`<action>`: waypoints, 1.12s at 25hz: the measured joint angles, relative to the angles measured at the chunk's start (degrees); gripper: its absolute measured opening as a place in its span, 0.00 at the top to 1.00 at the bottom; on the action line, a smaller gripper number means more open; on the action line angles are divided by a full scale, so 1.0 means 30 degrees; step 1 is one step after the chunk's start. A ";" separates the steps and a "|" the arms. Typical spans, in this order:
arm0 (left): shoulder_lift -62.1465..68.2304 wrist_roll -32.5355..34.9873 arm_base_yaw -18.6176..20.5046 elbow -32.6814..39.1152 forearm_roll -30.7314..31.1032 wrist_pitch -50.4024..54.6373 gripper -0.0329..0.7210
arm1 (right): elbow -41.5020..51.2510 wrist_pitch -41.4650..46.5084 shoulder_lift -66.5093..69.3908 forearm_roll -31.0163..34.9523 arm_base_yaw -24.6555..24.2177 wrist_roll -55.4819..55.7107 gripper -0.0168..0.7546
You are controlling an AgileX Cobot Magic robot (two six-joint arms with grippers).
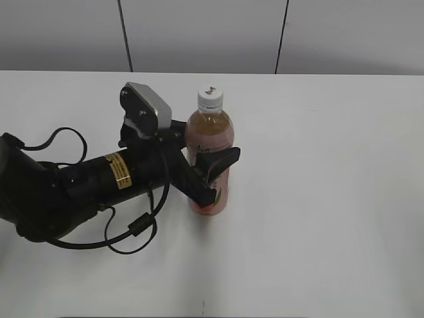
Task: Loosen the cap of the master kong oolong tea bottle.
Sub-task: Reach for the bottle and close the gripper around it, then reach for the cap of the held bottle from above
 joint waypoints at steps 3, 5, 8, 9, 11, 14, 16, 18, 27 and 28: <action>-0.0120 0.0000 0.0000 0.0000 0.0842 0.0075 0.38 | -0.1270 -0.0122 0.3157 0.2588 0.0000 -0.2029 0.34; -0.0386 0.0000 0.0000 0.0000 0.1606 0.0516 0.38 | -0.2343 -0.0122 0.5478 0.3885 0.0000 -0.3082 0.34; -0.0950 0.0000 0.0000 0.0000 0.2320 0.1637 0.38 | -0.4214 0.0012 0.9130 0.5518 0.0000 -0.4244 0.35; -0.1119 -0.0019 0.0000 0.0000 0.2414 0.2017 0.38 | -0.4874 0.0121 1.0390 0.5981 0.0000 -0.4415 0.35; -0.1415 -0.0079 0.0000 0.0000 0.2464 0.2685 0.38 | -0.6116 0.0651 1.2713 0.7167 0.0000 -0.4594 0.36; -0.1584 -0.0013 -0.0021 0.0000 0.2464 0.3021 0.38 | -0.8001 0.1801 1.6155 0.9028 0.0071 -0.4546 0.37; -0.1604 0.0367 -0.0021 0.0000 0.2478 0.3036 0.38 | -0.9453 0.2264 1.7507 0.9475 0.0568 -0.3911 0.37; -0.1625 0.0709 -0.0021 0.0000 0.2411 0.3100 0.38 | -1.0744 0.2425 1.8576 0.9208 0.1606 -0.2807 0.37; -0.1667 0.1531 -0.0021 0.0000 0.2198 0.3145 0.38 | -1.5261 0.1203 2.4009 0.4770 0.9460 0.7275 0.37; -0.1705 0.1554 -0.0021 0.0000 0.2198 0.3239 0.38 | -1.5853 0.1179 2.4830 0.4703 0.9823 0.8085 0.37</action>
